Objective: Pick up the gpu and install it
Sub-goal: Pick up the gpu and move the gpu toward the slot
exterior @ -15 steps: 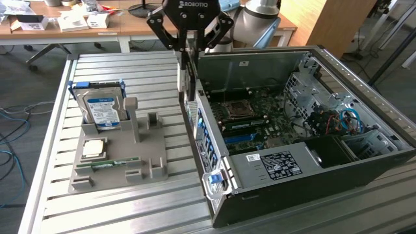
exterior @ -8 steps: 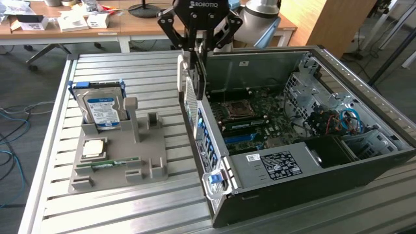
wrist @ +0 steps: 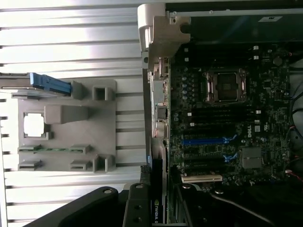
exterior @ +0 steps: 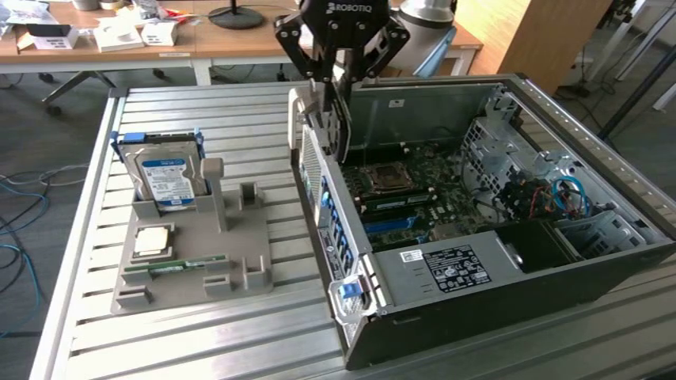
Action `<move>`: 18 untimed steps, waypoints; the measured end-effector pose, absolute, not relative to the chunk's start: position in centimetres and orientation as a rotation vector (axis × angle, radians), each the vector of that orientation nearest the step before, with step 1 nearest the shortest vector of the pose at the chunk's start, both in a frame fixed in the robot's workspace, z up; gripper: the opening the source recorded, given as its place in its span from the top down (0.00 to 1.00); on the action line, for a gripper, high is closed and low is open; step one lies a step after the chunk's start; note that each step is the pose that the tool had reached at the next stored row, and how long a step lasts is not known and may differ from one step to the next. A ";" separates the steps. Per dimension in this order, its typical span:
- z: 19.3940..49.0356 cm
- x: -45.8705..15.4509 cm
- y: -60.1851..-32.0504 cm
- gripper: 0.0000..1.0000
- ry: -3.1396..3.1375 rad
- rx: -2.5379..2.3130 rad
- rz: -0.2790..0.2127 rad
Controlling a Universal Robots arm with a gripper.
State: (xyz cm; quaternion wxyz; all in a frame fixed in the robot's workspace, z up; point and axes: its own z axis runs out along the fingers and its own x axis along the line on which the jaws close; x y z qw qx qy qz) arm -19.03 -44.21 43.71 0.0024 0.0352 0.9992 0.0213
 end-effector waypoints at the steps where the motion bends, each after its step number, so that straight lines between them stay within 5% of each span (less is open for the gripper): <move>1: 43.7 -18.8 -44.2 0.74 3.134 0.110 0.067; 18: 43.7 -15.5 -44.2 0.74 3.134 0.111 0.067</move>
